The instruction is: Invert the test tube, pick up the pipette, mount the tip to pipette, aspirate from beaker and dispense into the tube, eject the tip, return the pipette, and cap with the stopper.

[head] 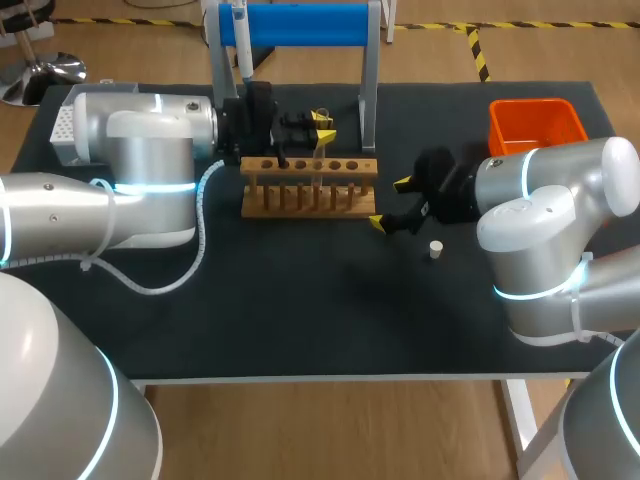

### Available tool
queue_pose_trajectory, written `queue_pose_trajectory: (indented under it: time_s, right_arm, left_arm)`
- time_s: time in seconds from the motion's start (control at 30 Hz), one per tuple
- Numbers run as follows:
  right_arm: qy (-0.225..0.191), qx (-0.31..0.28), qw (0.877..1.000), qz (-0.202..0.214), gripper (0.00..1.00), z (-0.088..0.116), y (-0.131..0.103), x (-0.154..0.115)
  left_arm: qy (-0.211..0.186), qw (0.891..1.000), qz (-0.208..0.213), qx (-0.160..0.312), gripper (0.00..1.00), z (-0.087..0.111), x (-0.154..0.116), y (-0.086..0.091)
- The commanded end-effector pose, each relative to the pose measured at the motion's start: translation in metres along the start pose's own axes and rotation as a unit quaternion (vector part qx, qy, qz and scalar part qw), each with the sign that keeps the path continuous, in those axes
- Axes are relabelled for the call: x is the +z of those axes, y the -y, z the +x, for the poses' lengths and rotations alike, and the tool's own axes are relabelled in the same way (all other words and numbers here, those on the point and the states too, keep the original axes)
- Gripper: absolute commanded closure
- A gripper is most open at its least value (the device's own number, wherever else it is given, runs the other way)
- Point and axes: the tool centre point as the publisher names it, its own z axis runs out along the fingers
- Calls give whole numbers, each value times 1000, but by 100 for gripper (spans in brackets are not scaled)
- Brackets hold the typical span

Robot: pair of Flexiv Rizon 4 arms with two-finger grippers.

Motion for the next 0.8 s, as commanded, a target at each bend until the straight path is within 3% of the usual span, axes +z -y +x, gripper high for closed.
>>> queue_pose_trajectory:
  time_s: [0.03,0.07,0.1,0.13,0.17,0.8]
  right_arm:
    - [-1,0,1000,0,0,0,1,-1]
    - [-1,0,1000,0,0,0,1,-1]
    - [-1,0,1000,0,0,0,1,-1]
    - [-1,0,1000,0,0,0,1,-1]
    - [-1,0,1000,0,0,0,1,-1]
    - [-1,0,1000,0,0,0,1,-1]
  left_arm:
    - [-4,1000,0,-1,100,-1,2,-7]
    - [-4,1000,0,-1,82,-1,2,-7]
    - [-4,1000,-1,-2,73,-1,2,-7]
    - [-4,1000,-1,-2,54,-1,2,-7]
    - [-4,1000,-2,-3,0,-1,2,-7]
    - [0,1000,-7,-3,0,2,-6,0]
